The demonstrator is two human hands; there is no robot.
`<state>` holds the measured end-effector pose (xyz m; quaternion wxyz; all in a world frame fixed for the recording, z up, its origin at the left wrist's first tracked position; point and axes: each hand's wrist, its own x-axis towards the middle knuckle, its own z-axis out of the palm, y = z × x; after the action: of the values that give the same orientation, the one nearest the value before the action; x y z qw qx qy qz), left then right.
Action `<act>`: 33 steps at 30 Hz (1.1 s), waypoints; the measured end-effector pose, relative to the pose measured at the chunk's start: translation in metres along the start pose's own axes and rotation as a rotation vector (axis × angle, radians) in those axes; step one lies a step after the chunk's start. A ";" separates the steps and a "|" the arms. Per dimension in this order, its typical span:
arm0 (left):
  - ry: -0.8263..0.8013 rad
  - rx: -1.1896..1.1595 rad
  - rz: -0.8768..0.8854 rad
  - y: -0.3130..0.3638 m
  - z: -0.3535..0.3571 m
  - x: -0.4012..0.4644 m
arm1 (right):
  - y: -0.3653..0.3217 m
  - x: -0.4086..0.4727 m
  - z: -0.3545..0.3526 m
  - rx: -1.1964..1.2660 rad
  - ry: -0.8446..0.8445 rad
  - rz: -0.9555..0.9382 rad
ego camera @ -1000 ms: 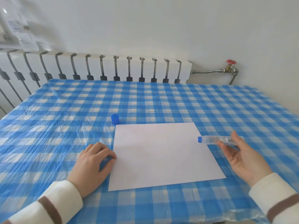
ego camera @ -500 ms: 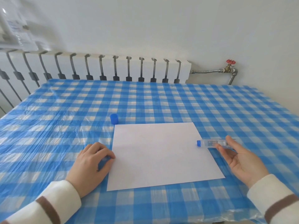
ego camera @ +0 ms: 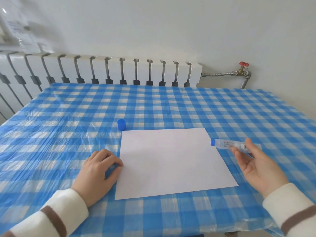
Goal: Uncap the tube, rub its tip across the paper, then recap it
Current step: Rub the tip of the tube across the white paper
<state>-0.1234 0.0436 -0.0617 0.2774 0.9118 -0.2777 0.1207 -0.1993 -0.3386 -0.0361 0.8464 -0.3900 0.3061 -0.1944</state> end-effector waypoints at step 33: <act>0.044 -0.085 -0.012 -0.002 0.001 -0.001 | 0.122 -0.107 0.092 -0.357 -0.507 0.285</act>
<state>-0.1232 0.0453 -0.0639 0.3226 0.8980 -0.2708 0.1271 -0.2051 -0.1521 -0.0453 0.8326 -0.5212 0.1667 0.0857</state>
